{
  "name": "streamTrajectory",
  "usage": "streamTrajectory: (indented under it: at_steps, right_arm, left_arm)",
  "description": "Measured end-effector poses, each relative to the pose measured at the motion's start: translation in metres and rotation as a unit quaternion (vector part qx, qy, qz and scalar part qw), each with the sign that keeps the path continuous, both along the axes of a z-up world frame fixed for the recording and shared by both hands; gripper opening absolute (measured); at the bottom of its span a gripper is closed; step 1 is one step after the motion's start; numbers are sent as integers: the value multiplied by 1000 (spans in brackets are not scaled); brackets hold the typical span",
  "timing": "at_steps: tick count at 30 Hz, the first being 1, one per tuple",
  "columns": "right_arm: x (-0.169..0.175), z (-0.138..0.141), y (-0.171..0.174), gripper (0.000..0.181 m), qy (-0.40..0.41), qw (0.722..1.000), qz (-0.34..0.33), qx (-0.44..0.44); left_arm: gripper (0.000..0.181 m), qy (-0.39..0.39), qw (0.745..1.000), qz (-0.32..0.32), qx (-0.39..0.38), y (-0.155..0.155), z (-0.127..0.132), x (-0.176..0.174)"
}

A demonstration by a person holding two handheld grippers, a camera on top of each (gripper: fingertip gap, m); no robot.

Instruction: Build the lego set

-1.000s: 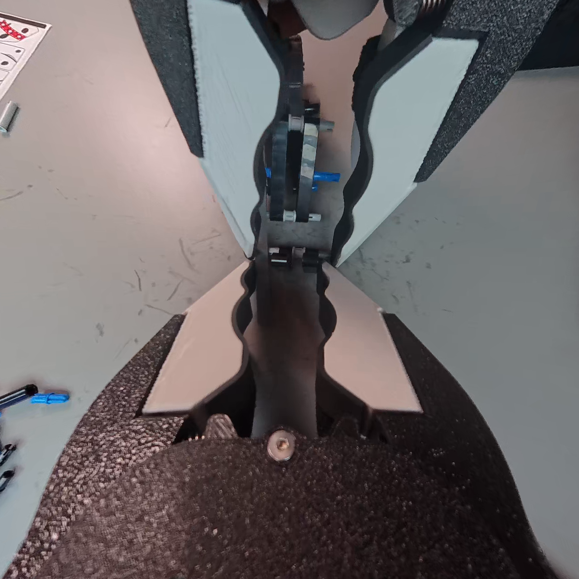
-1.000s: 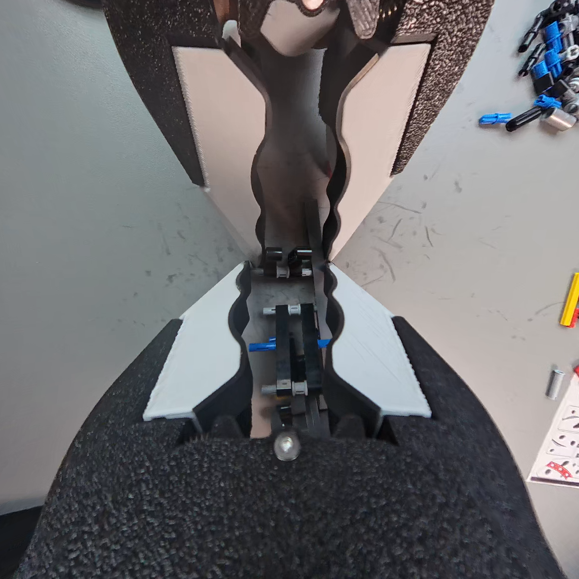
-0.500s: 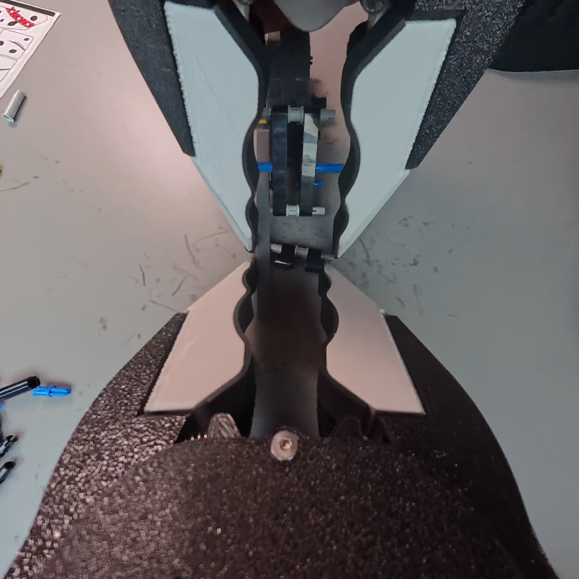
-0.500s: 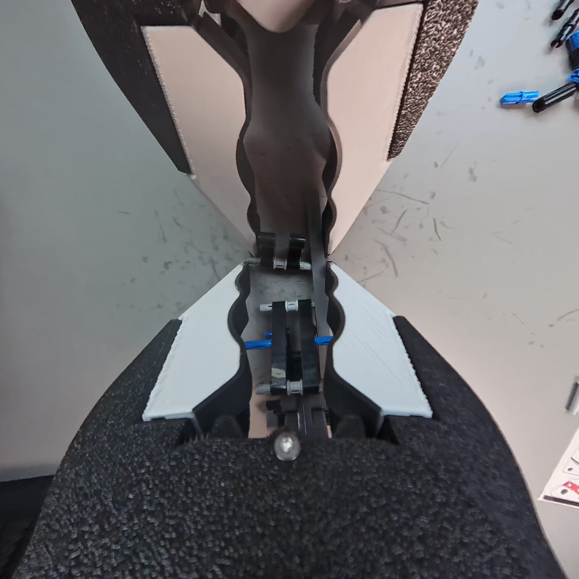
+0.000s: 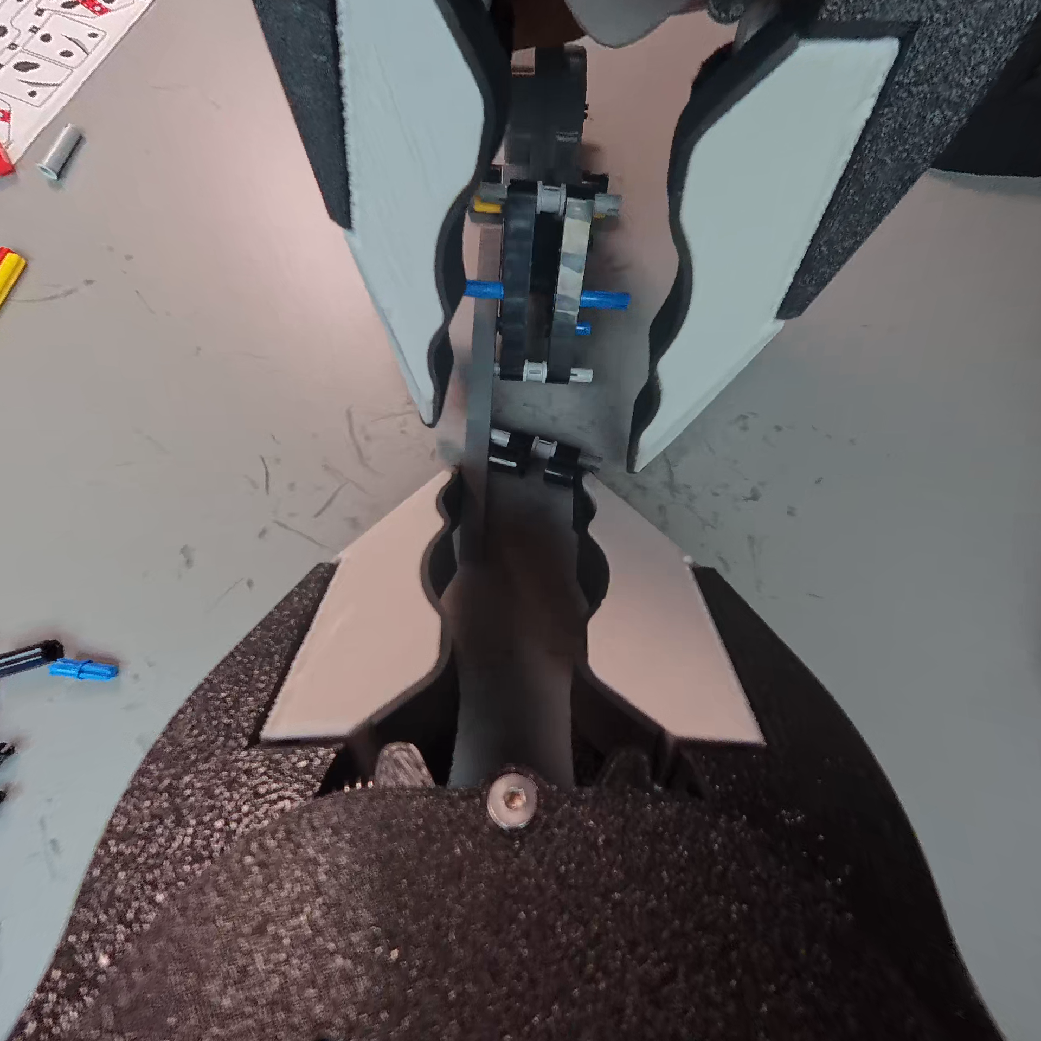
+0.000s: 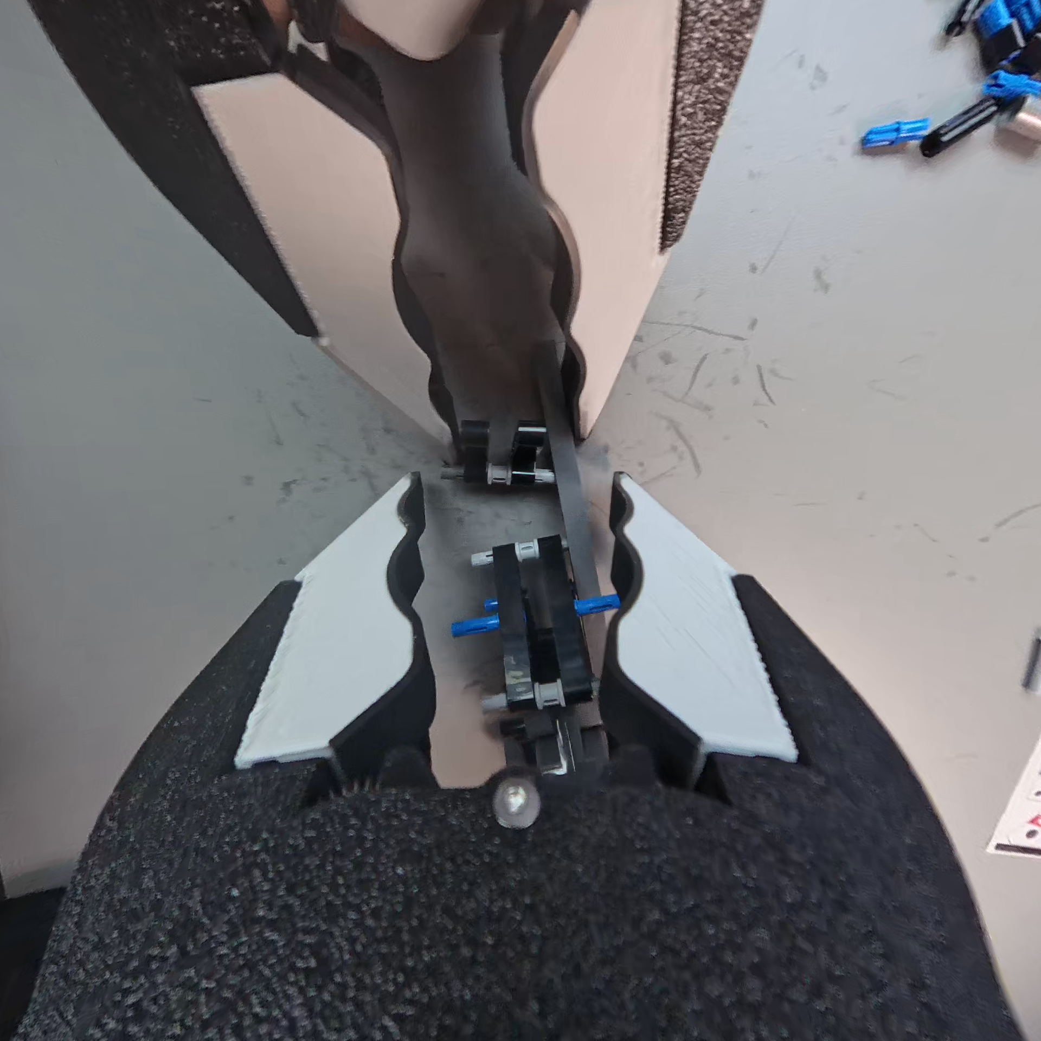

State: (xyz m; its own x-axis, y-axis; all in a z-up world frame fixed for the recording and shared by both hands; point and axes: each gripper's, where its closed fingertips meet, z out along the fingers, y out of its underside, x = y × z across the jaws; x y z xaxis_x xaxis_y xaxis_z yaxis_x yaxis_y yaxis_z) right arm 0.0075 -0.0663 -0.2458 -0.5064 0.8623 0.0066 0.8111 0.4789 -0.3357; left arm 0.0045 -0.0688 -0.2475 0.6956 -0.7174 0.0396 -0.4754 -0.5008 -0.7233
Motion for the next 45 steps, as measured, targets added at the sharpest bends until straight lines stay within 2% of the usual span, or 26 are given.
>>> streamTrajectory:
  at_steps: [6,8,15,23,45]
  right_arm:
    - [-2,-2,5,61,-6,998,-55,-6]
    - [2,-3,1,53,-15,998,-52,-18]
    - [3,-4,3,50,-17,1000,-23,-10]
    - [3,-4,2,49,5,1000,16,-8]
    - [2,-4,3,47,24,999,23,-25]
  left_arm:
    - [44,-5,1000,25,-5,3,0,0]
    - [45,-1,1000,26,-2,4,0,-1]
    - [49,0,1000,13,-2,2,-1,-1]
    - [43,2,1000,-11,2,3,0,3]
    - [42,17,1000,-14,17,7,-1,4]
